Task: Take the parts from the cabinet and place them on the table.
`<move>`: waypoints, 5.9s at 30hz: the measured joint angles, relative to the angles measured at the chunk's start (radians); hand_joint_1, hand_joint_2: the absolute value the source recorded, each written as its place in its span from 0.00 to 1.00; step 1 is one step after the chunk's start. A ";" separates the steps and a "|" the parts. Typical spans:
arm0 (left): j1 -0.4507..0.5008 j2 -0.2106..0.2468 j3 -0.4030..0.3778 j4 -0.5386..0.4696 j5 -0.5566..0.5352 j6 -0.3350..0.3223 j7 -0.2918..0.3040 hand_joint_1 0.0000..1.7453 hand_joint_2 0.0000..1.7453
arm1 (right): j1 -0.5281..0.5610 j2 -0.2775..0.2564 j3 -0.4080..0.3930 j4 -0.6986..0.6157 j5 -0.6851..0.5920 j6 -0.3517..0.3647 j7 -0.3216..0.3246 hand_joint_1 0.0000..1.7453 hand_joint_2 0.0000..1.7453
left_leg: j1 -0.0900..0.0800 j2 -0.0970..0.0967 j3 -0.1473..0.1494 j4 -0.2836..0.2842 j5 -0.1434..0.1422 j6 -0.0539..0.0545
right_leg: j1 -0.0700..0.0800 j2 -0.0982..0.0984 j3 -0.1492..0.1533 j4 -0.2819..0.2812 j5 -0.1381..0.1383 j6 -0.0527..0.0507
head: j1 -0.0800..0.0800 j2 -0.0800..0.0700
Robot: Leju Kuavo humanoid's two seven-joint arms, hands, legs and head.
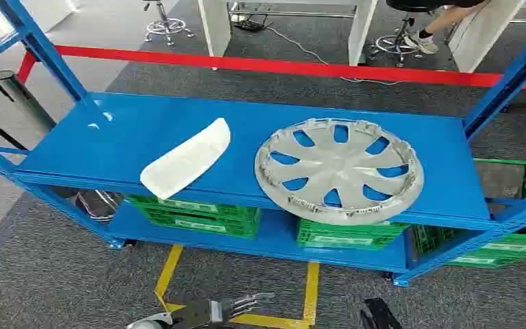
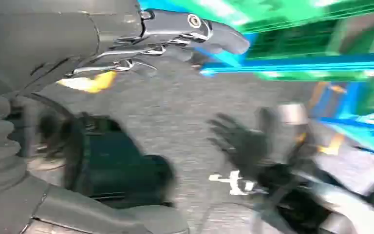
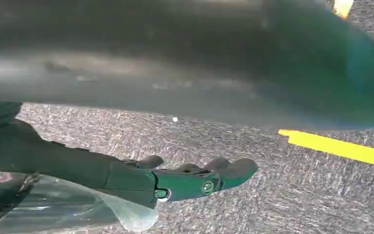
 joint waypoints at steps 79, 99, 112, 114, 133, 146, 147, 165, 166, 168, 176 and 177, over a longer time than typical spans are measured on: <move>-0.268 0.124 -0.013 -0.479 -1.152 1.032 0.467 0.00 1.00 | -0.047 0.016 0.145 0.002 0.289 -0.070 0.060 0.00 0.00 | 0.000 0.000 -0.001 0.002 0.000 0.000 | 0.000 0.001 0.000 0.000 0.001 0.001 | 0.000 0.000; -0.431 0.049 -0.054 -0.175 -1.174 0.939 0.510 0.00 1.00 | -0.054 0.016 0.142 0.000 0.316 -0.060 0.069 0.00 0.00 | 0.000 0.001 -0.002 0.003 0.000 0.000 | 0.000 0.001 -0.001 0.000 0.001 0.001 | 0.000 0.000; -0.543 0.047 -0.069 -0.084 -1.218 0.912 0.582 0.00 1.00 | -0.043 0.014 0.138 0.000 0.325 -0.058 0.065 0.00 0.00 | 0.000 0.001 -0.002 0.004 0.000 0.000 | 0.000 0.001 0.000 0.000 0.001 0.001 | 0.000 0.000; -0.561 0.051 -0.068 -0.081 -1.220 0.897 0.595 0.00 1.00 | -0.040 0.013 0.134 0.000 0.325 -0.059 0.061 0.00 0.00 | 0.000 0.001 -0.002 0.004 0.000 0.000 | 0.000 0.001 0.000 0.000 0.001 0.001 | 0.000 0.000; -0.566 0.099 -0.013 -0.080 -1.186 0.781 0.612 0.00 1.00 | -0.026 0.011 0.105 0.000 0.328 -0.056 0.051 0.00 0.00 | 0.000 0.001 -0.003 0.004 0.000 0.000 | 0.000 0.001 0.000 0.000 0.001 0.001 | 0.000 0.000; -0.570 0.102 -0.009 -0.080 -1.080 0.613 0.591 0.00 1.00 | -0.024 0.011 0.082 -0.003 0.332 -0.045 0.050 0.00 0.00 | 0.001 0.001 -0.003 0.004 0.000 0.000 | 0.000 0.001 0.000 0.000 0.001 0.002 | 0.000 0.000; -0.570 0.102 -0.008 -0.080 -1.074 0.608 0.591 0.00 1.00 | -0.024 0.011 0.082 -0.003 0.333 -0.044 0.050 0.00 0.00 | 0.001 0.001 -0.003 0.004 0.000 0.000 | 0.000 0.001 0.000 0.000 0.001 0.002 | 0.000 0.000; -0.578 0.074 0.014 0.024 -0.941 0.555 0.595 1.00 1.00 | -0.022 0.012 0.040 -0.011 0.341 -0.039 0.050 0.00 0.00 | 0.001 0.001 -0.003 0.004 0.000 0.000 | 0.000 0.001 0.000 0.000 0.001 0.002 | 0.000 0.000; -0.579 0.073 0.014 0.027 -0.940 0.556 0.595 1.00 1.00 | -0.022 0.012 0.038 -0.011 0.341 -0.038 0.049 0.00 0.00 | 0.001 0.001 -0.003 0.004 0.000 0.000 | 0.000 0.001 0.000 0.000 0.001 0.002 | 0.000 0.000; -0.583 0.071 0.015 0.035 -0.938 0.560 0.596 1.00 1.00 | -0.022 0.012 0.034 -0.011 0.340 -0.037 0.048 0.00 0.00 | 0.001 0.001 -0.003 0.004 0.000 0.000 | 0.000 0.001 0.000 0.000 0.001 0.002 | 0.000 0.000; -0.592 0.066 0.023 0.064 -0.933 0.596 0.599 0.90 1.00 | -0.015 0.012 0.020 -0.011 0.340 -0.036 0.040 0.00 0.00 | 0.000 0.001 -0.002 0.004 0.001 0.001 | 0.000 0.000 0.000 0.000 0.001 0.002 | 0.000 0.000; -0.593 0.065 0.023 0.065 -0.934 0.598 0.599 0.90 1.00 | -0.015 0.012 0.017 -0.011 0.340 -0.036 0.040 0.00 0.00 | 0.000 0.001 -0.002 0.004 0.001 0.001 | 0.000 0.000 0.001 0.000 0.001 0.002 | 0.000 0.000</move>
